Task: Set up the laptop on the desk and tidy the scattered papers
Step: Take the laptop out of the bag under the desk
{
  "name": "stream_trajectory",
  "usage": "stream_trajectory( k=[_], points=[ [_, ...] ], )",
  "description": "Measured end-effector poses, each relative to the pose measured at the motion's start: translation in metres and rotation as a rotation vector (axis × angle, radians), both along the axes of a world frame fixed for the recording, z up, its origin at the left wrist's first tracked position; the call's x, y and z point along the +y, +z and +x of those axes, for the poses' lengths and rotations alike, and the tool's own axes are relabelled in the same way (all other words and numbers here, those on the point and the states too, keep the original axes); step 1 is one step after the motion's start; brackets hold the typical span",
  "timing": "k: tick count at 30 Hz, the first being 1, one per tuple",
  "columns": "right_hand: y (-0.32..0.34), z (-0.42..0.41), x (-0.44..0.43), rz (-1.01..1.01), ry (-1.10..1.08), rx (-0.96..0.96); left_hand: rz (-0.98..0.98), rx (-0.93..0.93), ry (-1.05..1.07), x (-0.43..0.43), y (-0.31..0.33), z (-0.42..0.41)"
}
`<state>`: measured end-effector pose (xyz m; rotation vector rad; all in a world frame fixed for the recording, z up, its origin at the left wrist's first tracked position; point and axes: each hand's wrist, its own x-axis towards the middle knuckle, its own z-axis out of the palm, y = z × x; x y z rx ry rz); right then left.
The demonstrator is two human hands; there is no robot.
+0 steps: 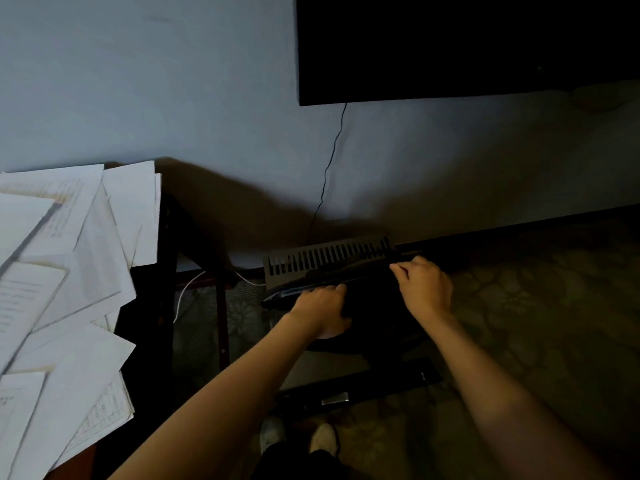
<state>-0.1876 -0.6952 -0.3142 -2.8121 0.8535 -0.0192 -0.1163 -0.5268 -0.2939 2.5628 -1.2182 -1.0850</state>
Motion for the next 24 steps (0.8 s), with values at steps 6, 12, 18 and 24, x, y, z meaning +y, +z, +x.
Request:
stream_trajectory(
  k=[6,12,18,24],
  points=[
    [0.0,0.01,-0.039,0.245,-0.389,-0.125,-0.043,0.044,0.024,-0.023,-0.016,-0.006],
    [-0.013,0.024,-0.077,0.36,-0.592,-0.179,-0.057,0.025,0.046,-0.023,-0.028,-0.011],
    [-0.035,0.035,-0.098,0.614,-0.754,-0.225,-0.067,0.156,0.151,-0.025,-0.036,0.0],
    [-0.045,0.037,-0.121,0.691,-0.821,-0.155,-0.019,0.319,0.204,-0.028,-0.034,0.008]
  ],
)
